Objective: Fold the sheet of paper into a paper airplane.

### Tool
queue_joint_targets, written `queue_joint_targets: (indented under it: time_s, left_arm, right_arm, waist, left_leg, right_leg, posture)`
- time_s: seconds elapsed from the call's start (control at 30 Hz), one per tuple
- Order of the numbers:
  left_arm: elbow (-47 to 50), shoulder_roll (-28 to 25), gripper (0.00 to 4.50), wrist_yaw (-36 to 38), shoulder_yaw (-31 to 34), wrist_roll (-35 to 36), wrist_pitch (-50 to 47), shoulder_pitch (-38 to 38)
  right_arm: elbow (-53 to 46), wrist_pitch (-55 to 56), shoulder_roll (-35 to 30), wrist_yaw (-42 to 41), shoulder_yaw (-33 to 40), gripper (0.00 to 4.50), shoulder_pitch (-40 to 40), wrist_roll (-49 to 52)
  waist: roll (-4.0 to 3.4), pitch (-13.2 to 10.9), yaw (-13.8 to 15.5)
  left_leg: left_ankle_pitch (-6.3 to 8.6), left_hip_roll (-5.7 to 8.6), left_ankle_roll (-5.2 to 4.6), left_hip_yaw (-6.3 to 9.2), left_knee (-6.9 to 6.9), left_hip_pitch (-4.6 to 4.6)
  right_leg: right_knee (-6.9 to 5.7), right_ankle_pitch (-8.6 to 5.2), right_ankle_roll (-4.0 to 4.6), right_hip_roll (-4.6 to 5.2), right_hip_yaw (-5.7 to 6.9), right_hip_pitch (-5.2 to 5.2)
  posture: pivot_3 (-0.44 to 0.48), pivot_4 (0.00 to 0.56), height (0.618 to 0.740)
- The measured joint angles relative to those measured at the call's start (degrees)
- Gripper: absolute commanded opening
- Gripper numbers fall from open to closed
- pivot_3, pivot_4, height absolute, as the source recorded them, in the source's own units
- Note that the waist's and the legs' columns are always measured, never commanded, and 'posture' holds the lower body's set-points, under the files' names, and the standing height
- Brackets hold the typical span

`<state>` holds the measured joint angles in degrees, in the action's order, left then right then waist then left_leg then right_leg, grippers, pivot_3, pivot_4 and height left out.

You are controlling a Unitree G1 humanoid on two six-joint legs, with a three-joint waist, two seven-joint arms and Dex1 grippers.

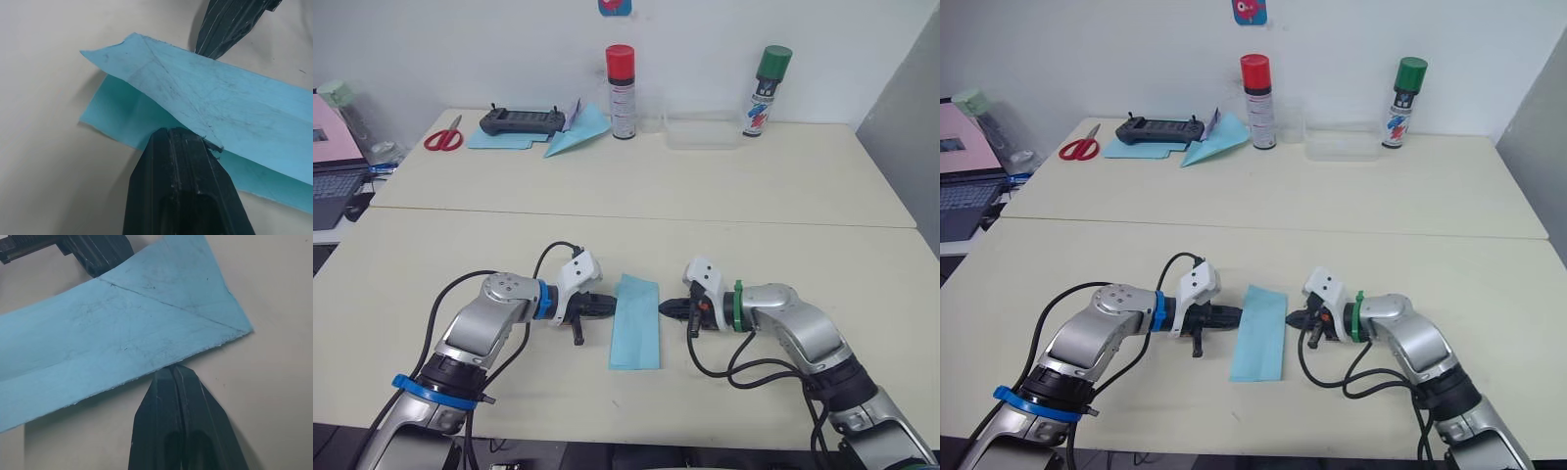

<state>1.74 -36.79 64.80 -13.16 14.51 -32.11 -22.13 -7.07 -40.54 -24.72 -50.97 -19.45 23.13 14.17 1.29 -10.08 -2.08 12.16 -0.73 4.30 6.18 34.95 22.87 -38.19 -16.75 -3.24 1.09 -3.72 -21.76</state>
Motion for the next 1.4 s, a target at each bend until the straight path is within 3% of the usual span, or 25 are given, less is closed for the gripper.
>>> queue_joint_targets:
  time_s: [0.33,0.5,0.8,1.33,1.4]
  left_arm:
    - [0.15,0.53,0.0,-0.12,-0.19,0.15,0.01,-0.06]
    - [0.12,0.53,0.0,-0.05,-1.17,-0.22,0.66,-0.25]
    - [-0.12,0.53,0.0,-0.06,-1.67,-0.44,1.31,-0.63]
    - [3.81,4.47,0.0,-1.8,-2.48,0.75,-1.06,-3.04]
    - [3.67,4.46,0.0,-1.81,-2.51,0.62,-0.89,-3.04]
  right_arm:
    - [0.69,8.5,-4.88,-0.26,-1.87,0.02,1.83,-5.45]
    - [-0.59,6.89,-1.94,-1.34,1.29,0.02,2.21,-1.2]
    - [0.43,10.33,-1.76,-2.65,-5.57,0.02,0.03,-4.55]
    - [2.39,10.02,-0.25,-2.32,-4.85,0.02,0.34,-4.38]
    - [2.35,9.1,-0.12,-2.21,-4.47,0.38,0.34,-3.82]
  waist:
    - [0.01,-0.02,0.06]
    - [0.01,-0.02,0.07]
    - [0.01,-0.02,0.04]
    - [0.02,-0.01,0.02]
    - [0.01,-0.01,0.03]
  left_leg:
    - [0.0,0.01,0.0,-0.01,0.02,0.01]
    - [0.0,-0.01,0.0,0.02,-0.01,0.01]
    - [0.0,0.0,0.0,0.0,0.02,-0.02]
    - [-0.04,0.01,-0.01,-0.01,0.22,-0.2]
    - [-0.04,0.02,-0.01,-0.01,0.23,-0.2]
  right_leg:
    - [0.01,0.0,0.0,0.01,0.0,0.0]
    - [-0.01,0.13,0.23,-0.01,0.02,-0.01]
    - [-0.02,0.01,0.02,0.0,0.01,0.02]
    - [-0.59,-0.01,0.01,-0.02,-0.05,0.02]
    - [-0.59,-0.01,0.01,-0.02,-0.05,0.02]
  posture:
    - [0.0,0.15,0.74]
    - [0.0,0.15,0.74]
    - [0.0,0.15,0.74]
    - [0.0,0.15,0.74]
    - [0.0,0.15,0.74]
